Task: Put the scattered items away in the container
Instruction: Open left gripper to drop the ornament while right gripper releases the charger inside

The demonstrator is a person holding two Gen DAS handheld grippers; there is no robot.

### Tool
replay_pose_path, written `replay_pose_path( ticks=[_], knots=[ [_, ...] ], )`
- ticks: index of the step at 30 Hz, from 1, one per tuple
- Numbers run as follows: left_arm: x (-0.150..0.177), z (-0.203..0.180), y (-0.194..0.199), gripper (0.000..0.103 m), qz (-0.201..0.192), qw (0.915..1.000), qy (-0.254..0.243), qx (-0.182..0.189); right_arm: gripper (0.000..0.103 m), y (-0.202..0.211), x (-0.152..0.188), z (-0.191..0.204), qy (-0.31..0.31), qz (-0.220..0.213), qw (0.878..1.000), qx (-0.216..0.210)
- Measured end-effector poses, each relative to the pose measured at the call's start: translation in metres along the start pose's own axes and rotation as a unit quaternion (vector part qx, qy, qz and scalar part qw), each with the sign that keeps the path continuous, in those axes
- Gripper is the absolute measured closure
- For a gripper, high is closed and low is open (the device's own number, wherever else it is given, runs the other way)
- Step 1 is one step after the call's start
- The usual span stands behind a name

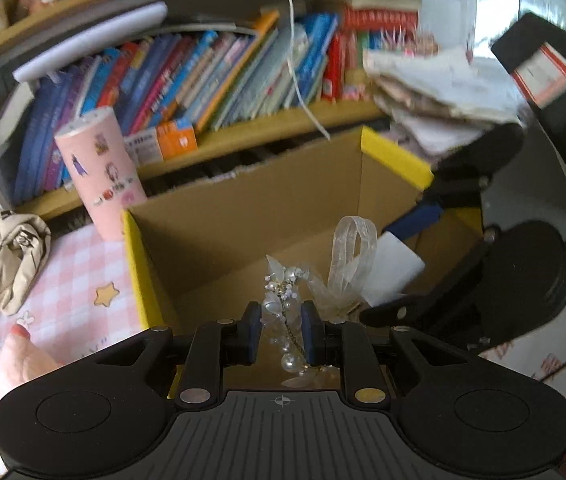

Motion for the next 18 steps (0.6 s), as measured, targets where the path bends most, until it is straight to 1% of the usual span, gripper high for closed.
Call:
replay_pose_path(
  ticks=[5, 9, 15, 18],
  knots=[
    [0.005, -0.006, -0.011, 0.083, 0.028, 0.9995, -0.014, 0.004, 0.039, -0.011, 0.004, 0.003, 0.019, 0.039, 0.999, -0.026],
    [0.009, -0.008, -0.015, 0.082, 0.039, 0.9991, -0.013, 0.008, 0.039, -0.017, 0.009, 0.005, 0.027, 0.064, 0.997, -0.032],
    [0.010, -0.007, -0.015, 0.079, 0.046, 0.9989, -0.010, 0.003, 0.039, -0.020, 0.013, 0.007, 0.027, 0.075, 0.996, -0.035],
    [0.009, -0.005, -0.013, 0.073, 0.038, 0.9992, -0.009, -0.009, 0.039, -0.017, 0.012, 0.006, 0.026, 0.067, 0.997, -0.033]
  ],
)
Point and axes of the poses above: each gripper's, at about its wrist camera, not at the fingertips, and y roughly against the way its jaws point, z to its left, x to its underside, the point moved 10 cm from there along -y, roughly the way its jaws point, and after that the axes turned 10 degrees about -y, right-handed, at the moved point
